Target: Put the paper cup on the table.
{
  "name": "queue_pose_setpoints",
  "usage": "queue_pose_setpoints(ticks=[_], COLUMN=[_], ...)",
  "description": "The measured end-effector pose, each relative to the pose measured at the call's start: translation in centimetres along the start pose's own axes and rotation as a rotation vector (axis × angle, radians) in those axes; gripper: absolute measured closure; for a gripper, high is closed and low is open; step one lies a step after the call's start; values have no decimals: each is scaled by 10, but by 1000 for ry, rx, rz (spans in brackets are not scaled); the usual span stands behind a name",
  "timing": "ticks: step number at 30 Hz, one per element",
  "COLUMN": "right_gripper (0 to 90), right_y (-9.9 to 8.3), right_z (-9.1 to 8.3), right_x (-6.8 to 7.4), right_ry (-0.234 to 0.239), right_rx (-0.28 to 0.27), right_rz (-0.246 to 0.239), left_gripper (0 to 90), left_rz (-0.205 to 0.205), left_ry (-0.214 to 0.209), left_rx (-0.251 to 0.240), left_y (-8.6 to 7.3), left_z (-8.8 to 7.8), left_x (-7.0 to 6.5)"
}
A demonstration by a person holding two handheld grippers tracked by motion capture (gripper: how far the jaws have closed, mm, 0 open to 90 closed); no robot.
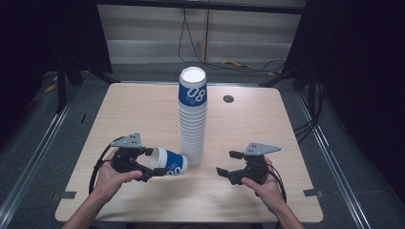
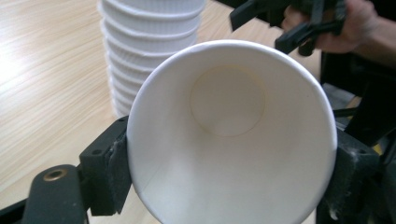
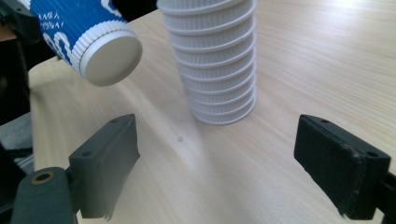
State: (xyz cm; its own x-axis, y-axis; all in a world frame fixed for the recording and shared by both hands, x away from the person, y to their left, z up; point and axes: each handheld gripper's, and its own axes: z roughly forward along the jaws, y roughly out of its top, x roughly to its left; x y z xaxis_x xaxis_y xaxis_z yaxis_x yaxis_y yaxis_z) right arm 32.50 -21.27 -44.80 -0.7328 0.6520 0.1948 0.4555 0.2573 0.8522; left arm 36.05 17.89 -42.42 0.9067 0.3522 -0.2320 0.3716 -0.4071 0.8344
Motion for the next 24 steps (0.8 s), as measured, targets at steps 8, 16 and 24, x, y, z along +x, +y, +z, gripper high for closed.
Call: queue_pose_setpoints(ticks=[8,16,24], right_gripper=[138,138,138], right_y=[2,4,-4], right_z=[-2,0,-9], right_x=[3,4,5], right_ry=[-45,-39,-53], right_rx=[14,26,35], right_rz=[-28,-35,-28], left_gripper=[185,184,181], left_rz=[-12,-12,-28], left_ry=[53,134,235], left_rx=[24,75,161], left_y=[-7,-3,-5], left_z=[-17,-32,-34], left_x=[4,15,30])
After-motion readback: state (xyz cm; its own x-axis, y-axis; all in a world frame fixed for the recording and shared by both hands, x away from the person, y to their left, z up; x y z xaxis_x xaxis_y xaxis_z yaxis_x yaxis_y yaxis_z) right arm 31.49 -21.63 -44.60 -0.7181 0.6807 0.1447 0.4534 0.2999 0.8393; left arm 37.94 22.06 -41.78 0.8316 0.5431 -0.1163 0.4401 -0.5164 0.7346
